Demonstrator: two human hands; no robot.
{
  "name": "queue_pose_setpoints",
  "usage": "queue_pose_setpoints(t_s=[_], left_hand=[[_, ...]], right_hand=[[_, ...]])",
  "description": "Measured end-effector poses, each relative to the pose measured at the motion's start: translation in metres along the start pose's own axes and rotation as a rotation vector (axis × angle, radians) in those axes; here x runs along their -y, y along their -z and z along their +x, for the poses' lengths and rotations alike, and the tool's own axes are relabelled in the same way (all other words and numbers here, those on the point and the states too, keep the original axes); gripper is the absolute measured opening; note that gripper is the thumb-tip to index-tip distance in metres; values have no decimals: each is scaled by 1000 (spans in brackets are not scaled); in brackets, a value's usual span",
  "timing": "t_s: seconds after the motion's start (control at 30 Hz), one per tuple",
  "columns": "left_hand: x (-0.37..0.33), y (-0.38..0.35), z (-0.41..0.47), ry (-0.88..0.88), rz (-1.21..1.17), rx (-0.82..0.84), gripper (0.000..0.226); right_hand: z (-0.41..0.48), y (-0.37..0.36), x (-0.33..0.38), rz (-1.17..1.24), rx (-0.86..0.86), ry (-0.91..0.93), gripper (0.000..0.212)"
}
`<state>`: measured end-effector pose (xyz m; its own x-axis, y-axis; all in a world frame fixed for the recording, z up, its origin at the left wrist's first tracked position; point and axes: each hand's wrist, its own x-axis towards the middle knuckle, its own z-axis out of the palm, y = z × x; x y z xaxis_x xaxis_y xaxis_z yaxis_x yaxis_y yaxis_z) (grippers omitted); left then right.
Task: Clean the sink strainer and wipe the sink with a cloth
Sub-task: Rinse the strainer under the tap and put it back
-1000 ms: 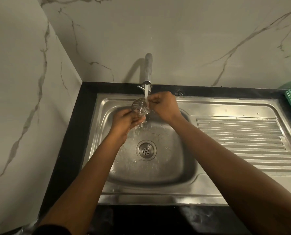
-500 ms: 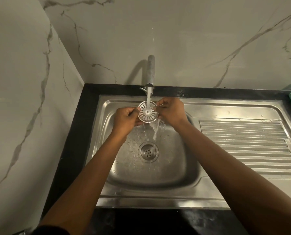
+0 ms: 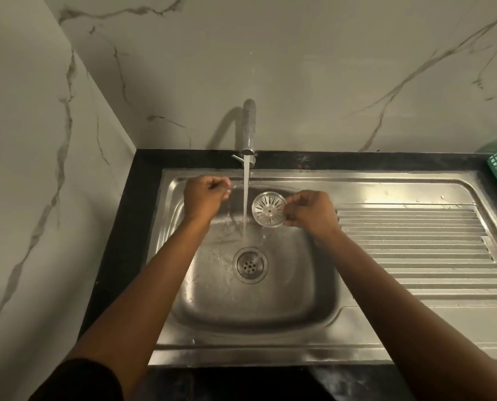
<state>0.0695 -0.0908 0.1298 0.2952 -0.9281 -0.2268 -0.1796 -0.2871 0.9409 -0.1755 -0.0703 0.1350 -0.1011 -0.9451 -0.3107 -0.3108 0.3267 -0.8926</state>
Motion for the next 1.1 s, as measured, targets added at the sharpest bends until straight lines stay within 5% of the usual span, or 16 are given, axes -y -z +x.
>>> queue_pose_setpoints(t_s=[0.2,0.67,0.87,1.0,1.1], left_hand=[[-27,-7,36,40,-17,166,51],[-31,-29,47,40,-36,288,39],[-8,-11,32,-58,90,308,64],[35,-10,3,64,27,131,39],[76,-14,-27,183,39,148,22]], right_hand=[[-8,-13,-29,16,21,-91,15],[-7,-9,-41,-79,-11,-99,14],[-7,-14,-47,-129,-13,-99,16],[-3,-25,-59,-187,3,-145,15],[0,-39,-73,-224,22,-202,15]])
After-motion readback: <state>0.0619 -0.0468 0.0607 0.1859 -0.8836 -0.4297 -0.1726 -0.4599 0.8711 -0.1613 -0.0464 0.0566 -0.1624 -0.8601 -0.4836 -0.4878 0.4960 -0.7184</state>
